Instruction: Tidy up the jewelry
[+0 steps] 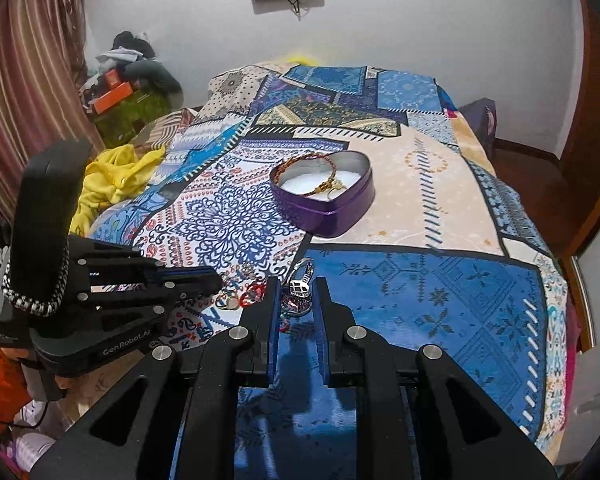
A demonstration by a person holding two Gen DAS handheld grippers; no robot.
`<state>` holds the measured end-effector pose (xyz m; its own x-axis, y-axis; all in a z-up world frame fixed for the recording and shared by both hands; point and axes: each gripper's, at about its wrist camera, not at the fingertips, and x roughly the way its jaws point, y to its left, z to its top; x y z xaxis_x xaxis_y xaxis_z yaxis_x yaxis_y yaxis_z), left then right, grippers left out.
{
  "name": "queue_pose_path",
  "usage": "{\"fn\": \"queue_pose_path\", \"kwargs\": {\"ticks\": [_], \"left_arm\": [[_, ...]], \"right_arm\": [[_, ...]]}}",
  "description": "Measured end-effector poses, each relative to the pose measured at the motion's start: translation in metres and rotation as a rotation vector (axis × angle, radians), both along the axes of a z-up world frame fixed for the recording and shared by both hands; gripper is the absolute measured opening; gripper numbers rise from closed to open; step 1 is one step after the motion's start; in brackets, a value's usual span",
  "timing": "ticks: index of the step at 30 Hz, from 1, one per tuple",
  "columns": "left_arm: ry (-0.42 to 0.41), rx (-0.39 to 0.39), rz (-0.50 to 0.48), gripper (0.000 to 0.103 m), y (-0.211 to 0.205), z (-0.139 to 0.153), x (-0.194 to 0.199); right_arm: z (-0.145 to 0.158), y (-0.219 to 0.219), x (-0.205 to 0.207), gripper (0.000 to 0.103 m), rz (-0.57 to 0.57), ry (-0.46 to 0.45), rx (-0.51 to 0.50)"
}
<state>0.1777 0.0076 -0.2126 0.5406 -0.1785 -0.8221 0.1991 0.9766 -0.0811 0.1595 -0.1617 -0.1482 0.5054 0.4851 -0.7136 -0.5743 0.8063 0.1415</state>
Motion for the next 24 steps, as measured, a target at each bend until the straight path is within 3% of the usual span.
{"fn": "queue_pose_path", "kwargs": {"ticks": [9, 11, 14, 24], "left_arm": [[-0.003, -0.022, 0.011, 0.000, 0.009, 0.009, -0.004], [0.022, -0.024, 0.014, 0.011, 0.009, 0.007, 0.000], [0.032, -0.029, 0.012, 0.018, 0.007, 0.004, 0.004], [0.024, -0.012, 0.008, 0.019, -0.001, -0.002, 0.012]], "right_arm": [[0.008, -0.009, 0.004, 0.014, -0.027, -0.020, 0.000], [0.008, -0.010, 0.006, 0.014, -0.029, -0.015, 0.003], [0.008, -0.009, 0.006, 0.014, -0.028, -0.010, 0.003], [0.004, -0.011, 0.008, 0.014, -0.025, 0.001, 0.000]]}}
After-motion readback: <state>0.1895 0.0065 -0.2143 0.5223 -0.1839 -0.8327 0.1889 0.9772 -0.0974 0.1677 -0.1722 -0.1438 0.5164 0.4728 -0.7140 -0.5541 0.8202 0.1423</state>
